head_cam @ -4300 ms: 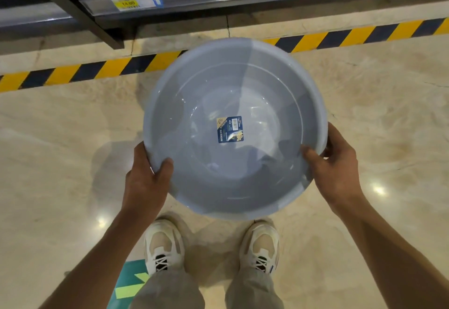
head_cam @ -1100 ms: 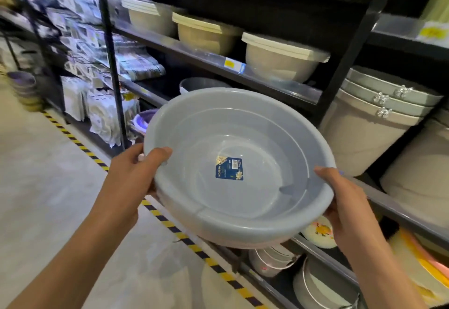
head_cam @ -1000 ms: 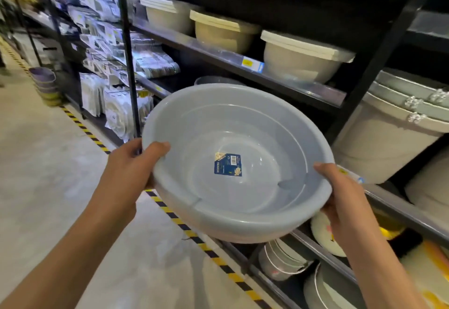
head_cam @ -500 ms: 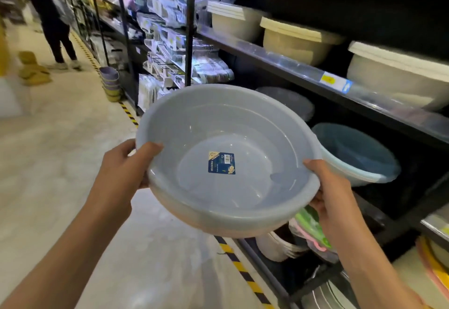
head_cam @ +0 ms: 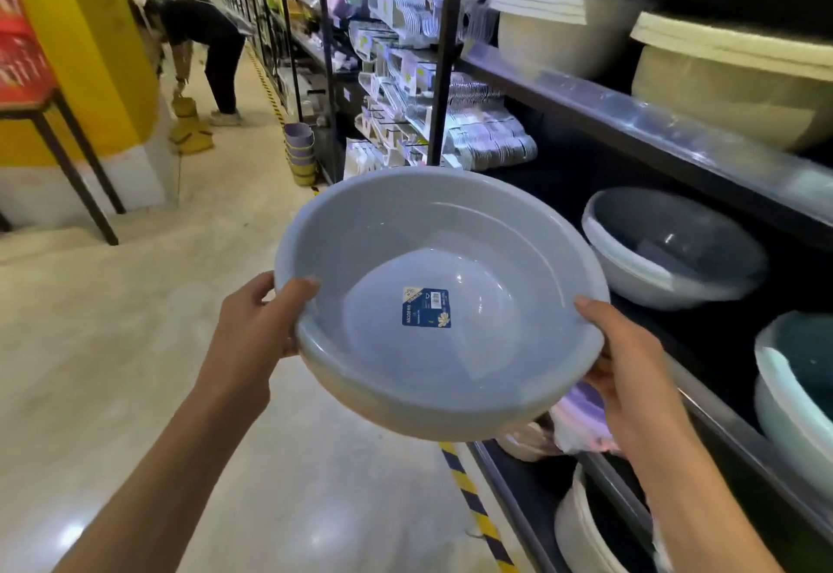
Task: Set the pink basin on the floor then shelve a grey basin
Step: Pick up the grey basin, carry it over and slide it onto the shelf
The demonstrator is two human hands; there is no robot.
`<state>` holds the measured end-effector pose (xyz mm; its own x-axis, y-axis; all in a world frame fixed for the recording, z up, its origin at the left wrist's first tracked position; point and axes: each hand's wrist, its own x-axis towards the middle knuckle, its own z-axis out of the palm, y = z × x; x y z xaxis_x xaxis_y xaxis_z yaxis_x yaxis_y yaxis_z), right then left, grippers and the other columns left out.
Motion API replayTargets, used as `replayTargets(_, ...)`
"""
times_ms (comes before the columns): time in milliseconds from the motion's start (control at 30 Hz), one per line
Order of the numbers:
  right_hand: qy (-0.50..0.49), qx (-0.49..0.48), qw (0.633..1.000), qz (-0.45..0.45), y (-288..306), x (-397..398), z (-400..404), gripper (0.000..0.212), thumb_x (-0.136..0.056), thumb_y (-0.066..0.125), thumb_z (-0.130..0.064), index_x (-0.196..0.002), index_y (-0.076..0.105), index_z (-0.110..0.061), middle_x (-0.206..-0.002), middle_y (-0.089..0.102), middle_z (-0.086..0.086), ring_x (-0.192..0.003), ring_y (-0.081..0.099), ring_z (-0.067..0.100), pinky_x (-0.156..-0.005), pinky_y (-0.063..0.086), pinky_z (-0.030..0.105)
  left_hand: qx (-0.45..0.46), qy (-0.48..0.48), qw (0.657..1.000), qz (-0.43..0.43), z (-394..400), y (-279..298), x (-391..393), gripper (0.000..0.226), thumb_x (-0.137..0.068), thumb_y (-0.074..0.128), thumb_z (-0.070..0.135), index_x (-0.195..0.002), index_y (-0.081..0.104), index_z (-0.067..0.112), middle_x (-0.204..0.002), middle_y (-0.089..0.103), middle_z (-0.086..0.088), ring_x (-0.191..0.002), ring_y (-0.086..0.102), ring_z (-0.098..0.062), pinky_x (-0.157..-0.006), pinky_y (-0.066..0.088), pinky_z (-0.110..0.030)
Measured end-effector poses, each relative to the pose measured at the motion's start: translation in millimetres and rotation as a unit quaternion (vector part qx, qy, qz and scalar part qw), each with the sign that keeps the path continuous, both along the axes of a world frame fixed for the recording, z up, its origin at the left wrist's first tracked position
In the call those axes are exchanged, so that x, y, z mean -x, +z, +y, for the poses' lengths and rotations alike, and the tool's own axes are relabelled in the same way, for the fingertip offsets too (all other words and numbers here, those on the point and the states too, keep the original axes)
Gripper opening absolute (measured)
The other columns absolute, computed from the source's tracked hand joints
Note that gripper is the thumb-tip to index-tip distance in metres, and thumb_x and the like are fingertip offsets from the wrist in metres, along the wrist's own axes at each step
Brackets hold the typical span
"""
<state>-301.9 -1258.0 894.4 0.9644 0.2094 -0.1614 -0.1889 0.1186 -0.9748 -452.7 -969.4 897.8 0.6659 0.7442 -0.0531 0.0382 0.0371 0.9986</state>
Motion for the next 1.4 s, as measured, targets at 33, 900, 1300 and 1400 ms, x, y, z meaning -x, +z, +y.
replayTargets(33, 0.007, -0.009, 1.0, -0.001, 0, -15, 8, 0.015, -0.087, 0.073, -0.033, -0.086, 0.084, -0.022, -0.089, 0.082, 0.006, -0.07, 0.077, 0.014, -0.056, 0.059, 0.023, -0.002, 0.004, 1.0, 0.003, 7, 1, -13, 0.04, -0.076, 0.066, 0.036, -0.107, 0.076, 0.014, -0.099, 0.077, -0.021, -0.078, 0.071, -0.03, -0.067, 0.055, -0.041)
replayTargets(900, -0.116, 0.0, 0.993, 0.0, -35, -294, 208, 0.03, -0.086, 0.074, -0.035, -0.113, 0.079, -0.021, -0.109, 0.081, 0.013, -0.099, 0.075, 0.038, -0.083, 0.054, 0.047, -0.019, -0.158, 0.987, 0.01, 243, -28, -375, 0.04, -0.079, 0.067, 0.041, -0.113, 0.075, 0.022, -0.095, 0.08, -0.01, -0.086, 0.076, -0.034, -0.069, 0.06, -0.045)
replayTargets(1300, -0.172, 0.017, 0.985, -0.007, -52, -384, 192, 0.027, -0.093, 0.067, -0.031, -0.118, 0.077, -0.029, -0.113, 0.081, 0.001, -0.108, 0.076, 0.028, -0.093, 0.055, 0.047, -0.021, -0.288, 0.957, 0.017, 243, -51, -522, 0.022, -0.093, 0.067, 0.033, -0.112, 0.077, 0.035, -0.104, 0.082, -0.002, -0.09, 0.079, -0.025, -0.067, 0.063, -0.032)
replayTargets(1400, -0.175, 0.015, 0.984, 0.001, -52, -396, 185, 0.027, -0.094, 0.066, -0.033, -0.117, 0.078, -0.029, -0.114, 0.081, -0.001, -0.108, 0.076, 0.021, -0.1, 0.054, 0.047, -0.018, -0.317, 0.948, 0.018, 239, -56, -550, 0.027, -0.083, 0.069, 0.044, -0.109, 0.077, 0.044, -0.104, 0.082, 0.0, -0.089, 0.08, -0.023, -0.066, 0.063, -0.03)
